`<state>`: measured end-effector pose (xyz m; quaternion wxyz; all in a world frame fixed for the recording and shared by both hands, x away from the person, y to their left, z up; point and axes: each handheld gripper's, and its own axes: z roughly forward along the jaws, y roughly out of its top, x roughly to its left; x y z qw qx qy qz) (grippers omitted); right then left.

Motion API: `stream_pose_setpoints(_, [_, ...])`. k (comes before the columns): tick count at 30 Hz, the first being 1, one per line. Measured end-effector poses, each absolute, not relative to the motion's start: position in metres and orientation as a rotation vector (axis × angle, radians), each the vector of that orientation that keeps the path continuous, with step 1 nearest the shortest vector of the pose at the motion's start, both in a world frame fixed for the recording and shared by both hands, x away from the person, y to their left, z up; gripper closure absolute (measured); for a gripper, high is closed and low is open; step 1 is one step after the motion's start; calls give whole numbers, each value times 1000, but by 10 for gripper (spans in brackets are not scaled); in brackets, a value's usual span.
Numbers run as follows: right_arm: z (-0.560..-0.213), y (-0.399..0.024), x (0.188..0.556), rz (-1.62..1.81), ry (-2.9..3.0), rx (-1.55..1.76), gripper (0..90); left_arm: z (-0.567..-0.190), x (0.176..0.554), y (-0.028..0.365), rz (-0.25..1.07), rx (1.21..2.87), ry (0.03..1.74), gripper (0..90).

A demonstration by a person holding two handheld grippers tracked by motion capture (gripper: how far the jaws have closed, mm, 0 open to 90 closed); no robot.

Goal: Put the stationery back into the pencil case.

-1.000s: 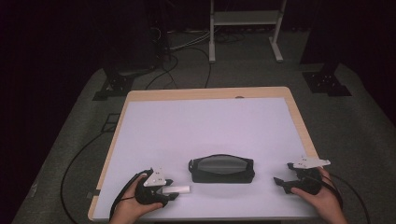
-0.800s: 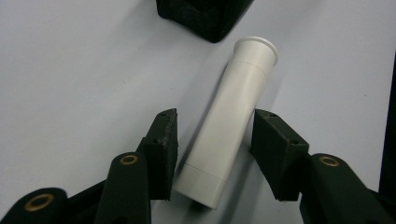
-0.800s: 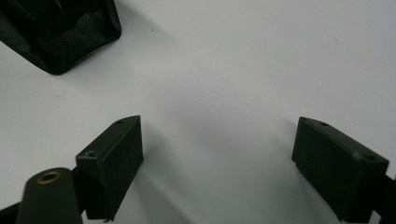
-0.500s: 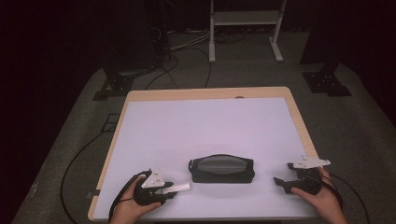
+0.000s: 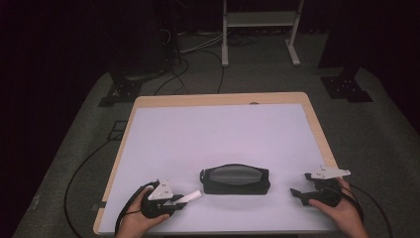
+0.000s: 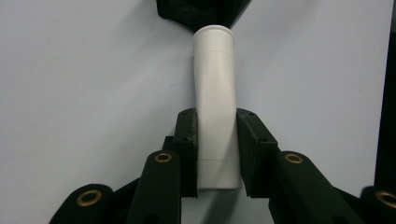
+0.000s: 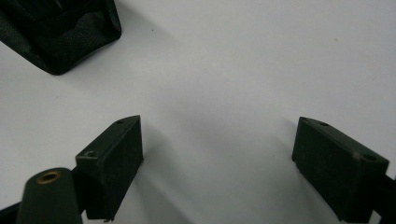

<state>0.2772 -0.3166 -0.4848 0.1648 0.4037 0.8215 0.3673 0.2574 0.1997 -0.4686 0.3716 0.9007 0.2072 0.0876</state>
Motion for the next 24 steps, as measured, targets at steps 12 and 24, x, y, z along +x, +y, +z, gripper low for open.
stream_pose_setpoints(12, [-485, -317, 277, 1048, 2341, 1151, 153, -465, 256, 207, 214, 2281, 548, 710])
stream_pose_setpoints(24, [-485, -317, 277, 1048, 2341, 1151, 153, -457, 253, 213, 199, 2235, 550, 711])
